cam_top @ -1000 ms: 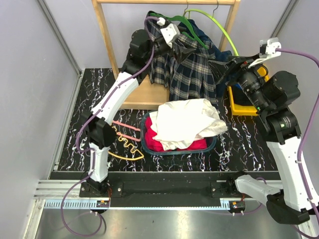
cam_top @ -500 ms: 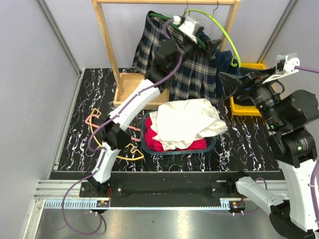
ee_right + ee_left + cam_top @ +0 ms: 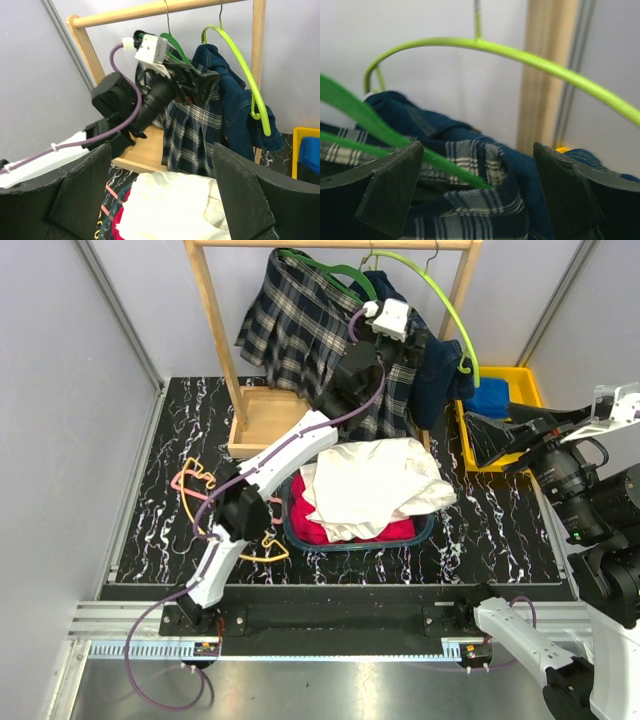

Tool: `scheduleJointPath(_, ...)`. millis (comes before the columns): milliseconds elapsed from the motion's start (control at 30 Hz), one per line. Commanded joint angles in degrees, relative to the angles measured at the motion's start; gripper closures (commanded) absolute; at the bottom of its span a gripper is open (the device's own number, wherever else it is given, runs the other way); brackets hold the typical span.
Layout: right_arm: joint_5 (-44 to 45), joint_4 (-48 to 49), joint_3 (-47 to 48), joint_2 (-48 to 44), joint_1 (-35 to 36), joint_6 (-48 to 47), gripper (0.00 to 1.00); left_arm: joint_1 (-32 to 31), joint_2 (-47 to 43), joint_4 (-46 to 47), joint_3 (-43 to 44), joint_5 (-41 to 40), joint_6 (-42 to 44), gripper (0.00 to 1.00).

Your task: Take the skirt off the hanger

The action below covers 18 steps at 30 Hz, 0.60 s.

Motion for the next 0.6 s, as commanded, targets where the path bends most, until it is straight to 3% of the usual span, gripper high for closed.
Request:
scheduleJointPath(0, 0.05, -1.01, -0.88, 0.77, 0.01, -2.26, 0.1, 2.22, -10.51, 1.85, -9.0, -9.02, 1.58, 0.01)
scheduleJointPath(200, -3.47, 1.8, -4.39, 1.92, 0.01, -2.79, 0.1, 1.96, -23.17, -1.05, -24.84, -4.99, -0.08, 0.01)
scheduleJointPath(333, -4.61, 2.86, -5.81, 1.57, 0.01, -2.79, 0.1, 0.56, -27.48, -1.06, -29.17, -3.39, 0.7, 0.01)
scheduleJointPath(467, -4.79, 3.04, -6.51, 0.87, 0.01, -2.79, 0.1, 0.91, -24.34, -0.09, -24.79, -5.5, 1.67, 0.01)
scheduleJointPath(533, -4.62, 3.03, -6.86, 0.6, 0.01, -2.79, 0.1, 2.04, -18.99, -0.61, -16.64, -5.16, 1.93, 0.01)
scheduleJointPath(567, -4.01, 3.12, -6.95, 0.51, 0.01, -2.79, 0.1, 2.57, -16.53, -1.4, -8.43, -4.72, 1.93, 0.01)
